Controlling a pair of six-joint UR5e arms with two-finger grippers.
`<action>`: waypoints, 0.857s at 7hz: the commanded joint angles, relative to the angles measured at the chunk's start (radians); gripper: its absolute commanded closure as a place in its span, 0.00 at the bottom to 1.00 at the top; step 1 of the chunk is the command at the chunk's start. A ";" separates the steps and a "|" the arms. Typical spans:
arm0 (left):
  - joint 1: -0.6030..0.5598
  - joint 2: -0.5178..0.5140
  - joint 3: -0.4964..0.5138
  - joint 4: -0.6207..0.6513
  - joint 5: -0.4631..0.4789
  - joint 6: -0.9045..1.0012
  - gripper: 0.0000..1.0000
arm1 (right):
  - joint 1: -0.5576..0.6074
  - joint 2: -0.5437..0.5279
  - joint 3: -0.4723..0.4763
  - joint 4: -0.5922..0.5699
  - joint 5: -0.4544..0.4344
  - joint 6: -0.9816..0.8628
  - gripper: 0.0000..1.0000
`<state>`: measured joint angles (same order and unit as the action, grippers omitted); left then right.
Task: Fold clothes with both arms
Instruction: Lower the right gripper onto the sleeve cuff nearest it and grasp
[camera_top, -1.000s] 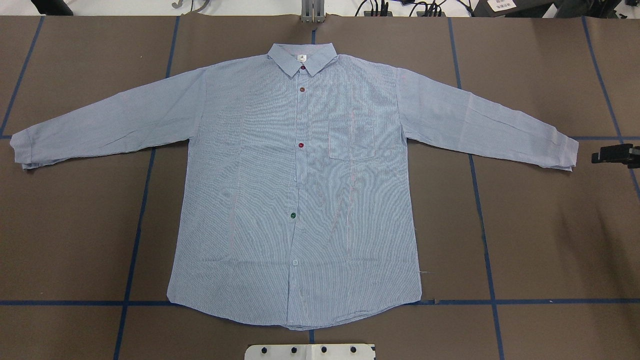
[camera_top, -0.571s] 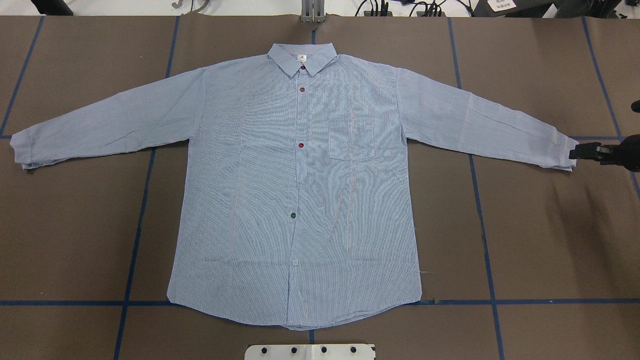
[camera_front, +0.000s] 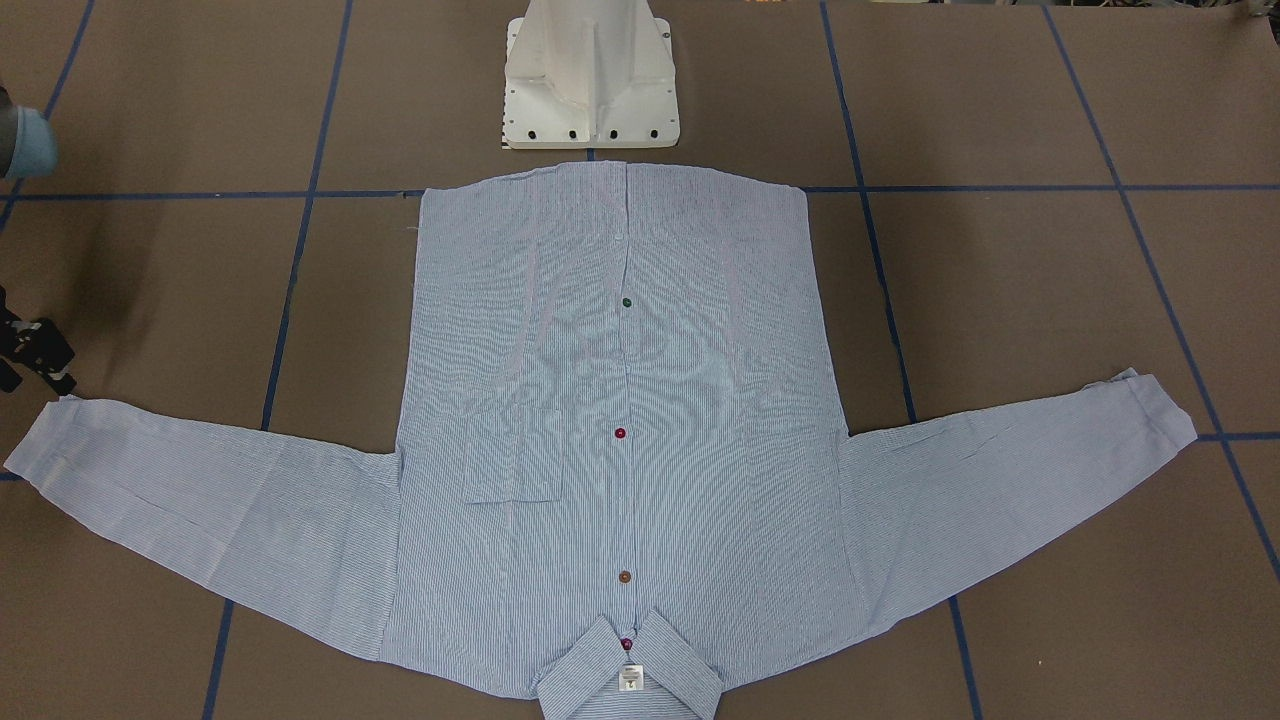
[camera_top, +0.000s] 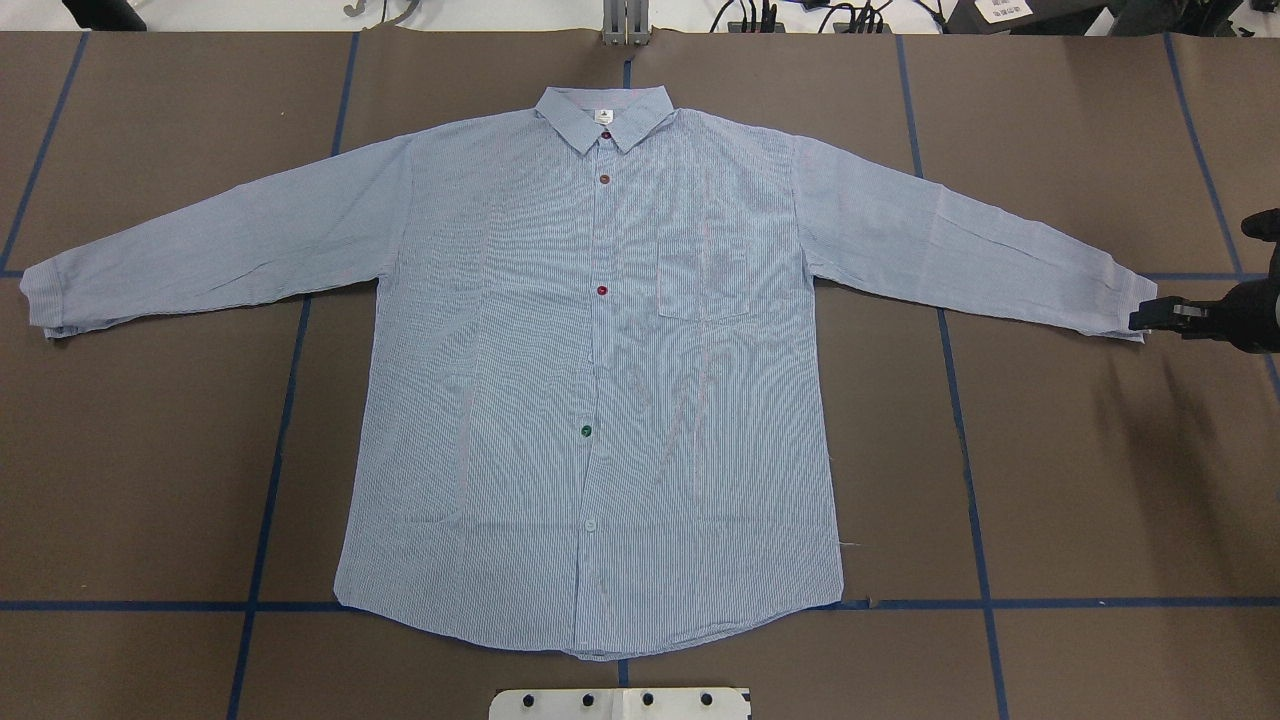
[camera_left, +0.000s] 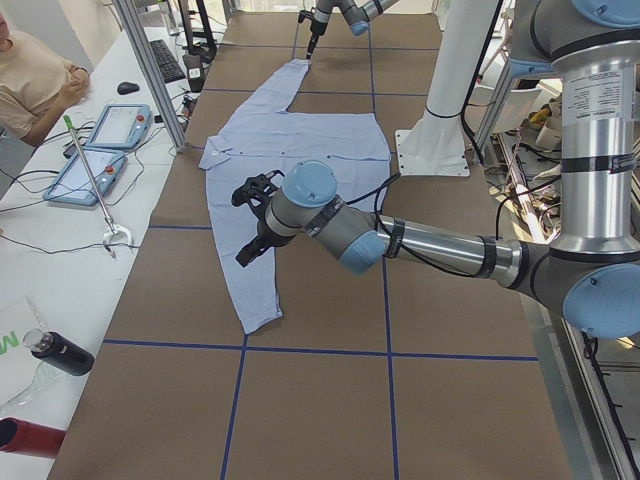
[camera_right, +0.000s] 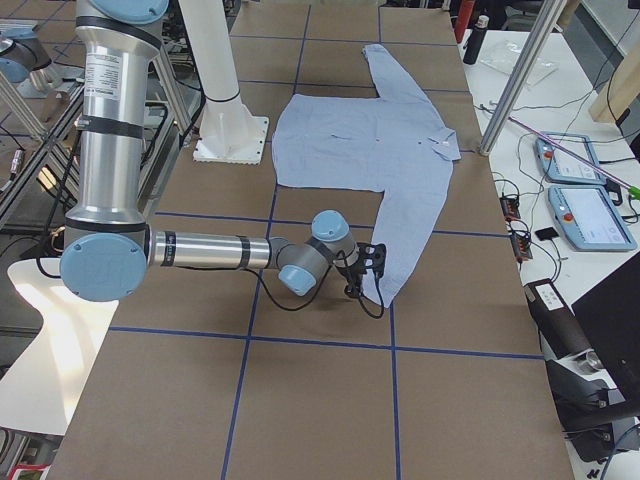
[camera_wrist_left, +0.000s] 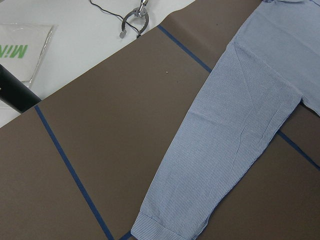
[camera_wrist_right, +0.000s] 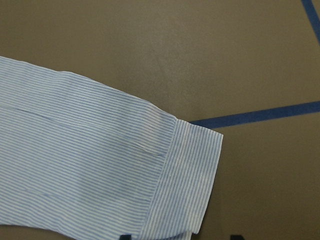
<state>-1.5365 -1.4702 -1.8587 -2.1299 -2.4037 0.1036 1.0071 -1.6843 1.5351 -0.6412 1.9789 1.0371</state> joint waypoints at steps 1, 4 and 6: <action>0.001 0.002 0.001 0.001 0.000 0.002 0.00 | -0.022 0.003 -0.019 0.000 -0.020 0.000 0.31; -0.001 0.007 0.000 -0.001 0.000 0.002 0.00 | -0.035 0.008 -0.032 0.000 -0.035 0.000 0.34; -0.001 0.011 -0.002 -0.001 0.000 0.002 0.00 | -0.044 0.023 -0.046 0.000 -0.051 0.001 0.42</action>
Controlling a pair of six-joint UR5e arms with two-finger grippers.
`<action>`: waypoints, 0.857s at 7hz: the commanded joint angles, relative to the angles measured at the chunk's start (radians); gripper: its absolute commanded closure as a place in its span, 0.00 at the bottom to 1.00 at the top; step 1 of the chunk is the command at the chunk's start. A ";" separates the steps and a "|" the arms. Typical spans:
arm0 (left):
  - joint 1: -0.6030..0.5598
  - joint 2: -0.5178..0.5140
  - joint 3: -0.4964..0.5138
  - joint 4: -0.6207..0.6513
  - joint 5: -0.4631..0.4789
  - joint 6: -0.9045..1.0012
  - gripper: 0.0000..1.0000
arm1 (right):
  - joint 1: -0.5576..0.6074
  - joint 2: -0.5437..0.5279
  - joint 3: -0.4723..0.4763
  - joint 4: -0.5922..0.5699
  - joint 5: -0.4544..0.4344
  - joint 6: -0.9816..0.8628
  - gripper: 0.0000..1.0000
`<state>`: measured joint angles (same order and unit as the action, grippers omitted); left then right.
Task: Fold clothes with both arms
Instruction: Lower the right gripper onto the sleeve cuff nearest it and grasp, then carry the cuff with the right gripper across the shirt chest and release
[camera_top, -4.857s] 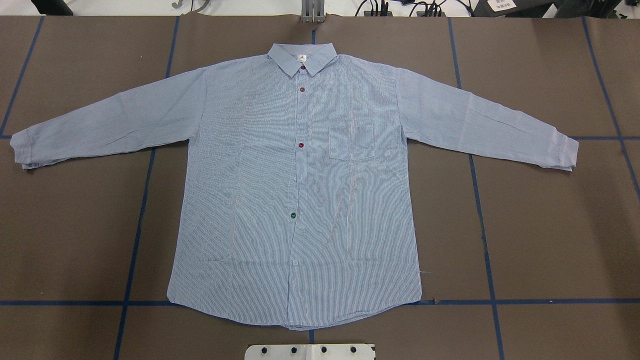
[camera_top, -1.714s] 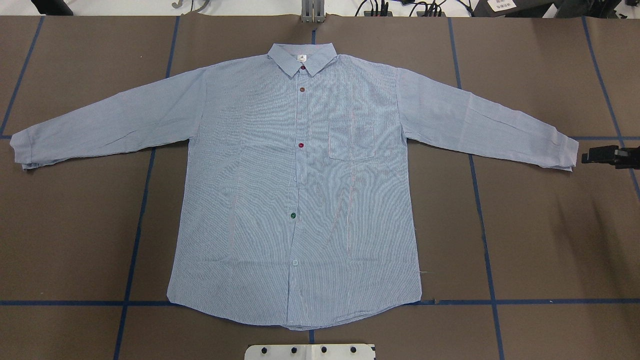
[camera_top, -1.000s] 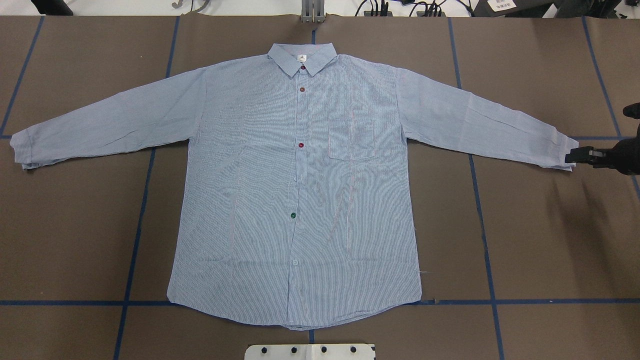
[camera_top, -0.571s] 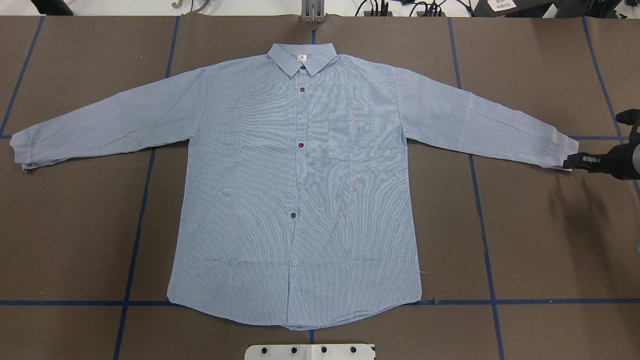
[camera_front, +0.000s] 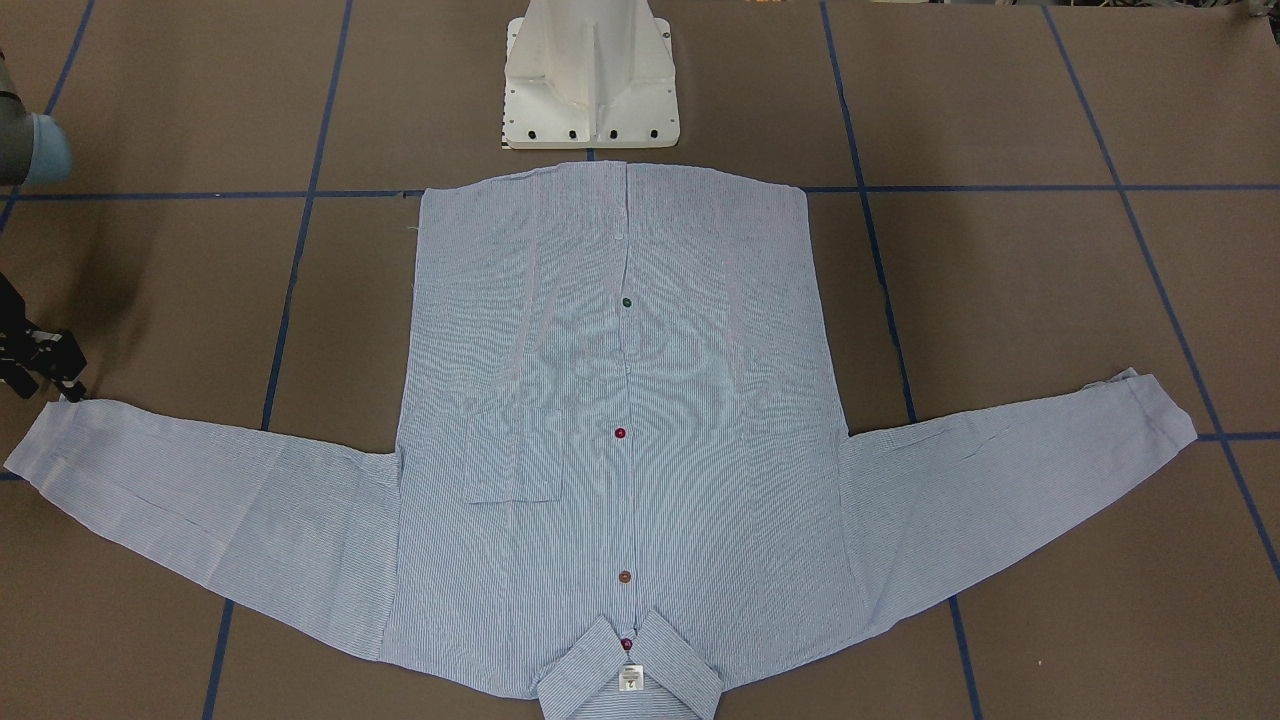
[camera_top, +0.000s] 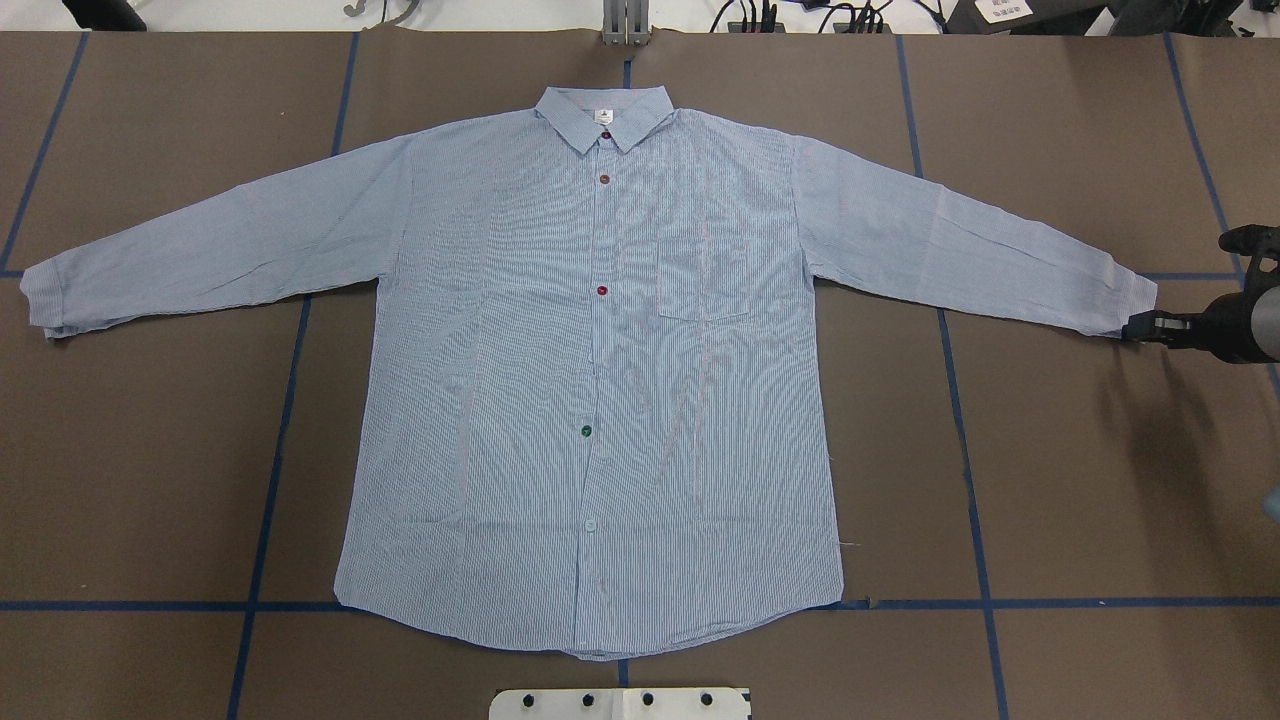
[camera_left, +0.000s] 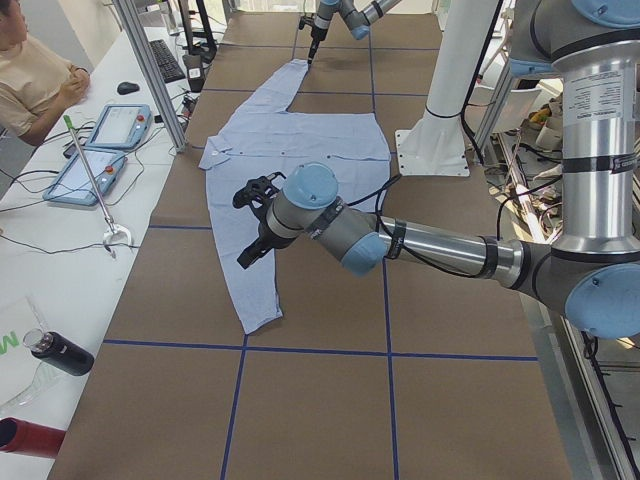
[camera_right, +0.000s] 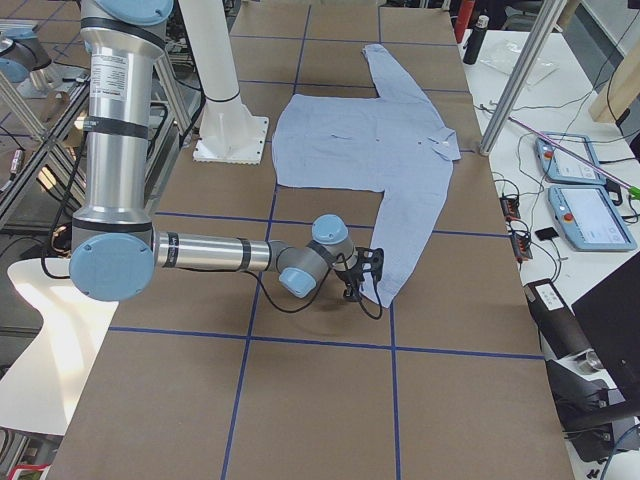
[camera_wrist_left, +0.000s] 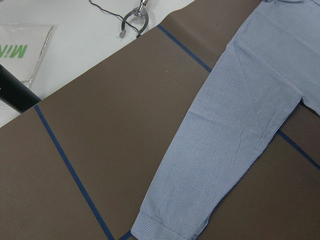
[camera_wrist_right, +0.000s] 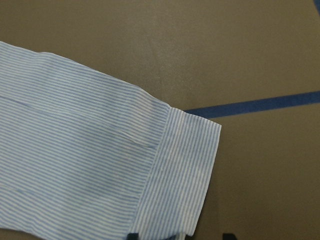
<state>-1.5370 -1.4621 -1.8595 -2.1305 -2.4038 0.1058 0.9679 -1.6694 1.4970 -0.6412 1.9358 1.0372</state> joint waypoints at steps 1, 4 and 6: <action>0.000 0.003 0.000 0.000 0.000 0.000 0.00 | -0.005 0.008 -0.007 0.000 -0.008 0.003 0.49; 0.000 0.005 -0.001 0.000 0.000 0.002 0.00 | -0.005 0.007 -0.006 0.002 -0.006 0.000 0.87; 0.000 0.005 -0.001 0.000 0.000 0.000 0.00 | -0.003 0.005 0.014 0.000 -0.006 -0.009 1.00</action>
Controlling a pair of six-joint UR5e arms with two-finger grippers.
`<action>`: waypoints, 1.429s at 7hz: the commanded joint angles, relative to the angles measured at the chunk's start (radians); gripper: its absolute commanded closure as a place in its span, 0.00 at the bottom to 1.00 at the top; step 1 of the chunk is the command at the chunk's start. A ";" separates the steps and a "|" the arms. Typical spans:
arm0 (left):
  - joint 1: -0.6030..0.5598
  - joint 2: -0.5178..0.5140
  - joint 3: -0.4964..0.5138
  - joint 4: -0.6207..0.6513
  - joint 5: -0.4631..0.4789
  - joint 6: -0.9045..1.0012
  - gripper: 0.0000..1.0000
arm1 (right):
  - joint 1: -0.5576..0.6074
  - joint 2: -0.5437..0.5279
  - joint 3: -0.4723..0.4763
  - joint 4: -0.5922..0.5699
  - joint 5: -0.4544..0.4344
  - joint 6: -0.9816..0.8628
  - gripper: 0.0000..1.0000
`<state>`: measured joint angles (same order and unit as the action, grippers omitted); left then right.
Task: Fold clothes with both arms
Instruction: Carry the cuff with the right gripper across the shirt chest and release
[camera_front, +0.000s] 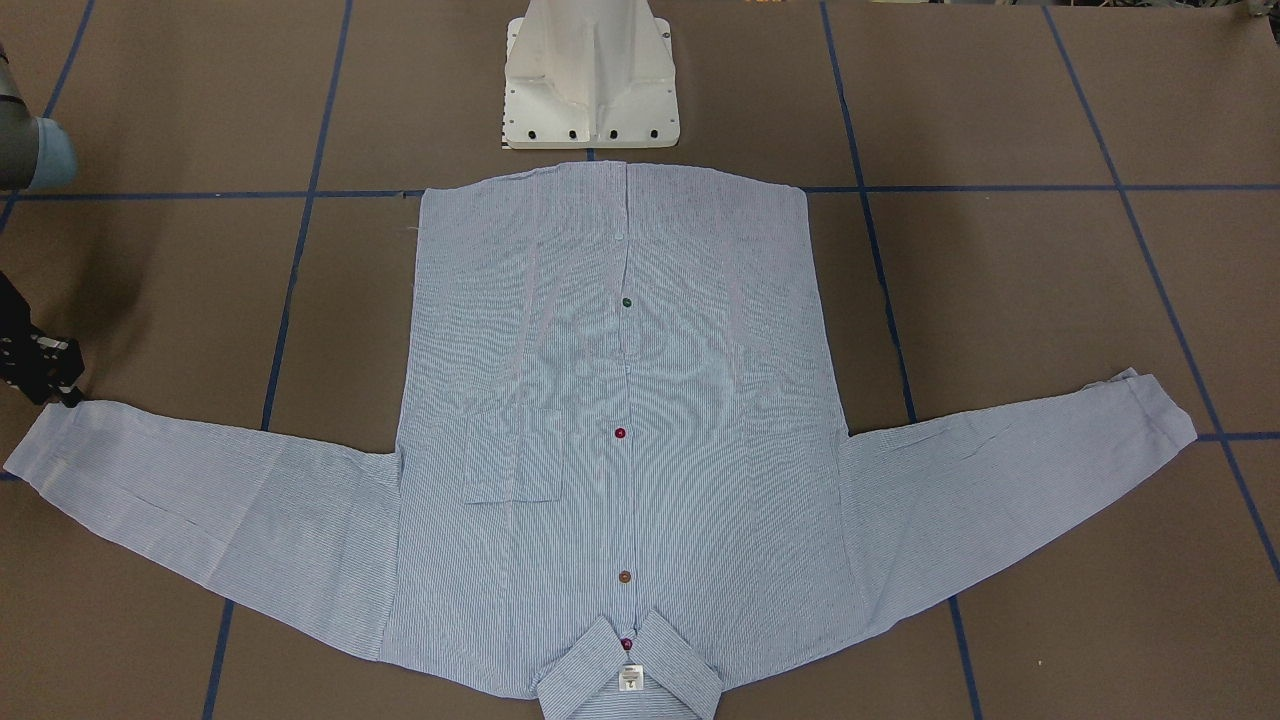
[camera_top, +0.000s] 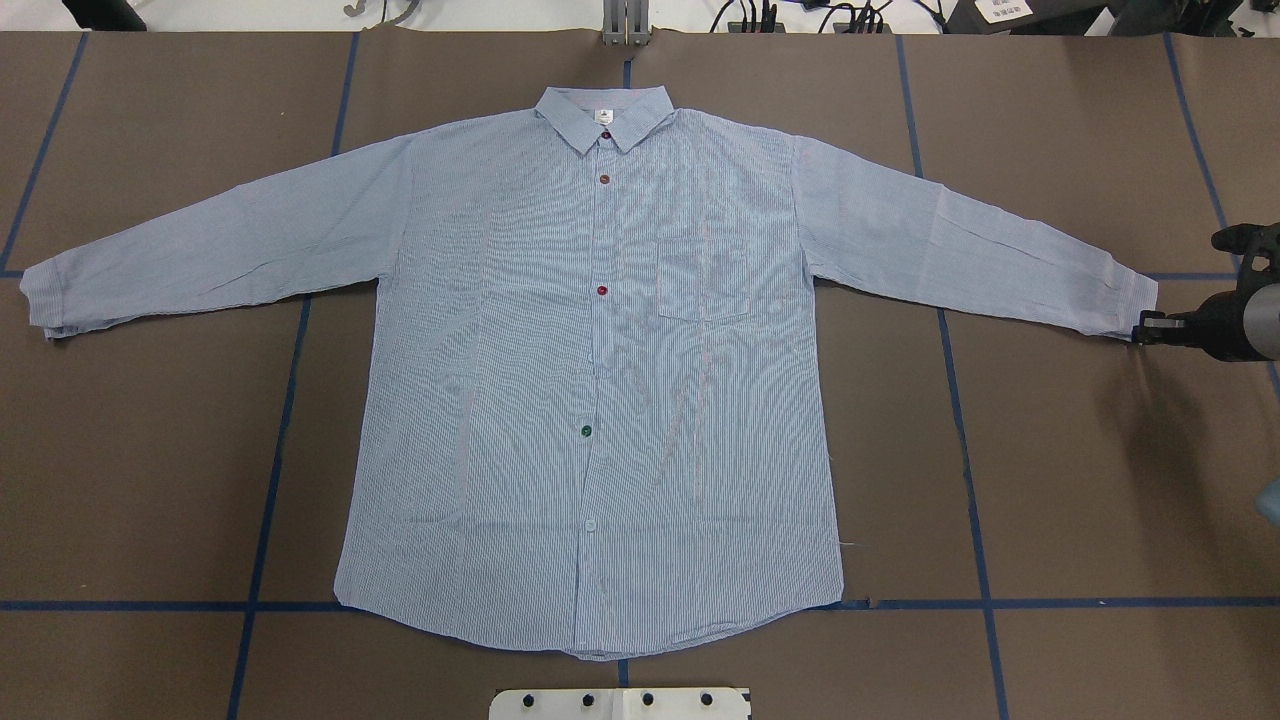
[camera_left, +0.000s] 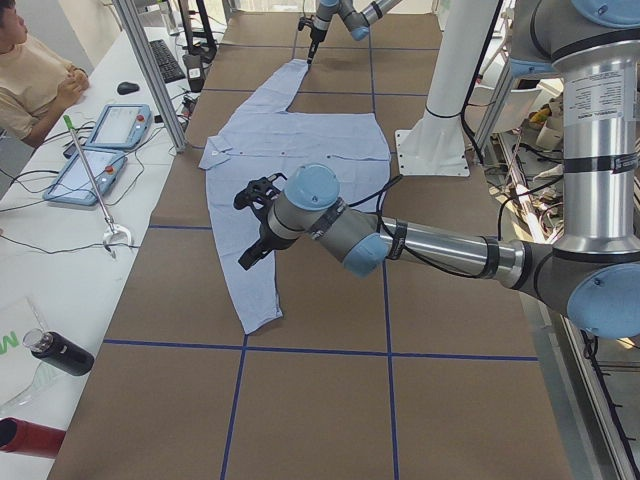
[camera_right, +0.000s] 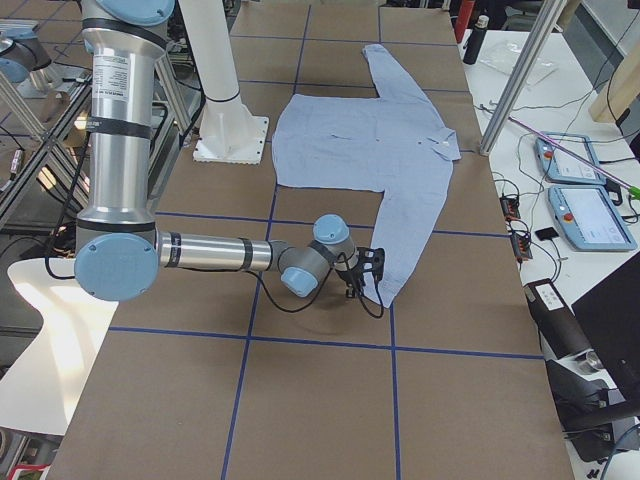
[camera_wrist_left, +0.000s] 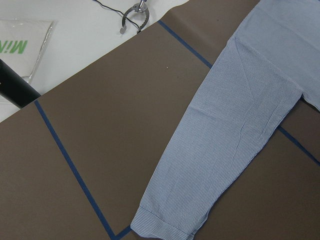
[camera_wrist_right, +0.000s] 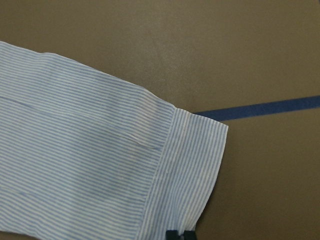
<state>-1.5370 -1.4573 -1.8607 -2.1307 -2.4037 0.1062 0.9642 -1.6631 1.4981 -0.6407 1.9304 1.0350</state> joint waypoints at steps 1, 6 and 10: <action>0.000 0.000 0.000 0.000 0.000 0.000 0.00 | 0.004 -0.010 0.074 -0.020 0.002 -0.009 1.00; 0.000 0.000 -0.005 0.000 -0.002 0.000 0.00 | -0.075 0.501 0.340 -0.838 -0.034 0.148 1.00; -0.002 0.003 -0.011 0.000 -0.002 -0.002 0.00 | -0.270 1.149 -0.183 -0.920 -0.349 0.431 1.00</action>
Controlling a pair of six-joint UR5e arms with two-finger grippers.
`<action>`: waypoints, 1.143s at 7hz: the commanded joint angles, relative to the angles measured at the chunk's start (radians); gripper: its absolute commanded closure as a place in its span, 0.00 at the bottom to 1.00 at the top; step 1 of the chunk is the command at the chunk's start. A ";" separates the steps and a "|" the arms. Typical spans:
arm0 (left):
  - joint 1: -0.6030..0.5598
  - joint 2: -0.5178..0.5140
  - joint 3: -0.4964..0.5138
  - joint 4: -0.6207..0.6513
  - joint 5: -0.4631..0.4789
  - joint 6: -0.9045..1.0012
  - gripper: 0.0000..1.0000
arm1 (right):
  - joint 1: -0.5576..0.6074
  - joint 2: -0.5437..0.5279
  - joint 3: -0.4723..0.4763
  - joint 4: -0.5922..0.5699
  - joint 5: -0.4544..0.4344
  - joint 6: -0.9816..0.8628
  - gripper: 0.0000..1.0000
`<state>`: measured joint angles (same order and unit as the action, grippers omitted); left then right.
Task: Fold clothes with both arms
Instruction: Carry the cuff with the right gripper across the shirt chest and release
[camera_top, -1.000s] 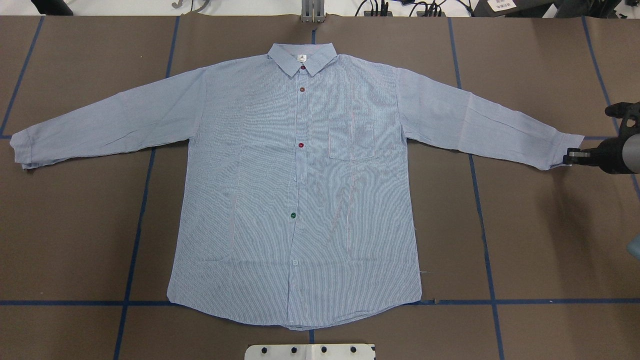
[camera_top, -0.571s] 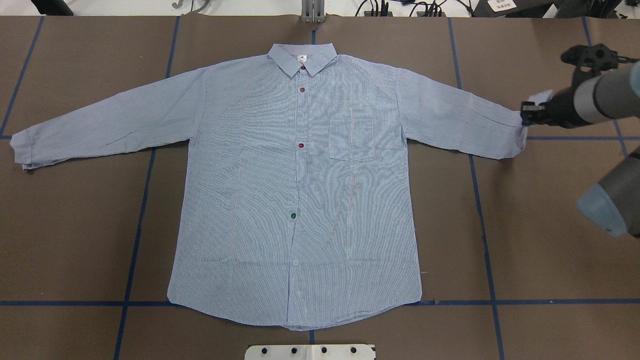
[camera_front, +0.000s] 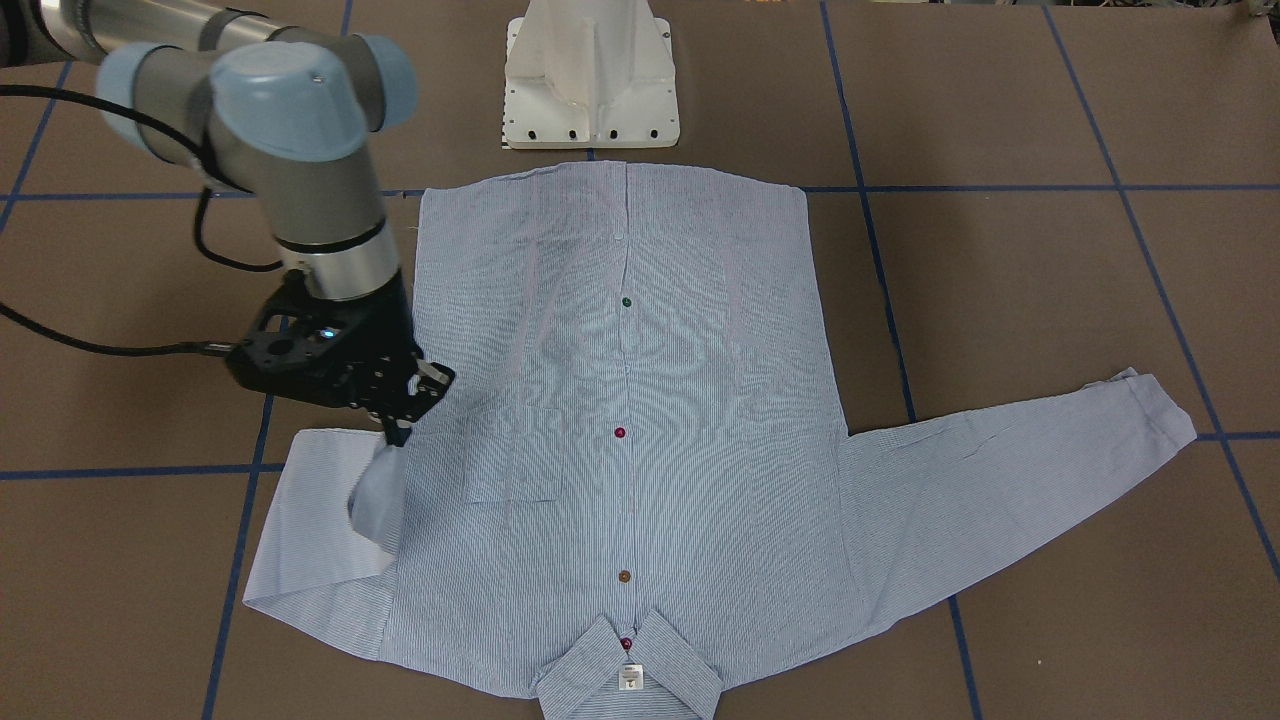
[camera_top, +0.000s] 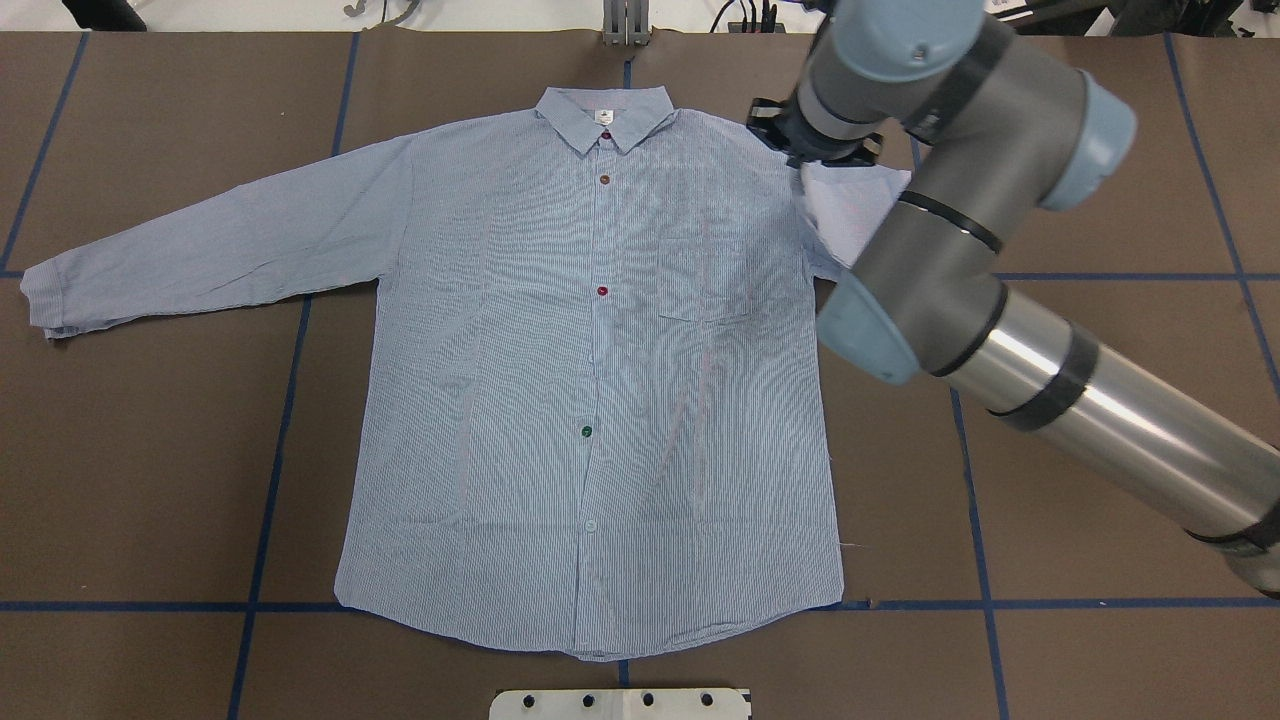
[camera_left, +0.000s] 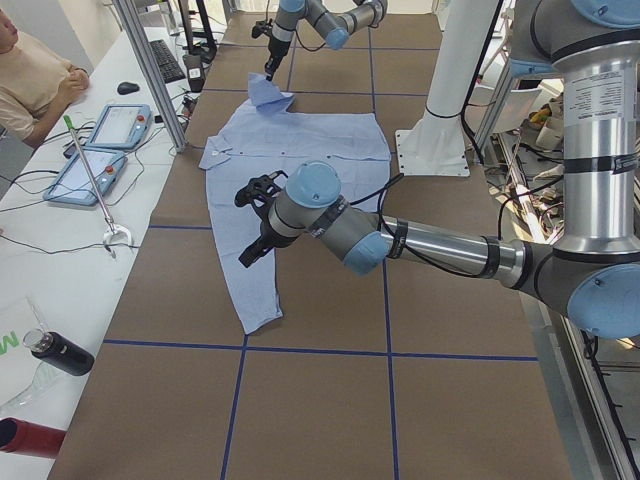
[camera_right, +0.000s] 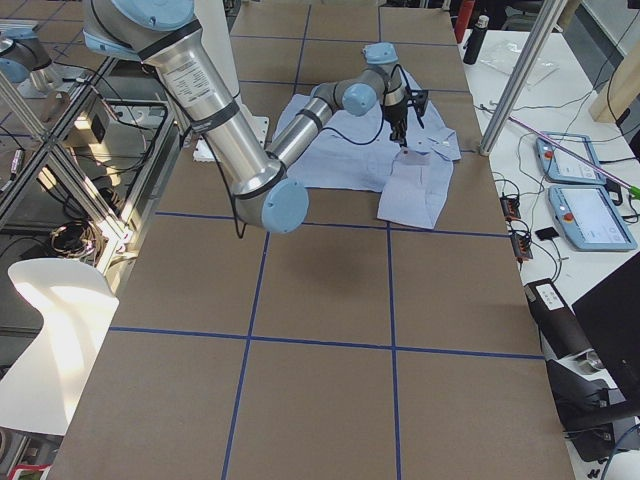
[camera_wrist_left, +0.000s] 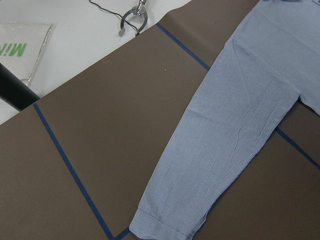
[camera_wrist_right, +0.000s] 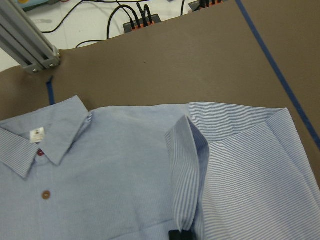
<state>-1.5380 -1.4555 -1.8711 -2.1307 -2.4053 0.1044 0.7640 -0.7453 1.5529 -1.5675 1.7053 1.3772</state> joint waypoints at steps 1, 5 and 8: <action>-0.001 0.007 0.000 0.000 0.000 0.000 0.00 | -0.127 0.371 -0.455 0.118 -0.212 0.120 1.00; -0.001 0.017 0.013 0.000 0.003 -0.003 0.00 | -0.245 0.672 -0.860 0.226 -0.318 0.126 0.70; -0.001 0.014 0.018 0.002 0.003 -0.005 0.00 | -0.247 0.702 -0.883 0.216 -0.305 0.108 0.00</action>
<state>-1.5387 -1.4407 -1.8542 -2.1304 -2.4022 0.1000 0.5160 -0.0524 0.6775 -1.3434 1.3944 1.4966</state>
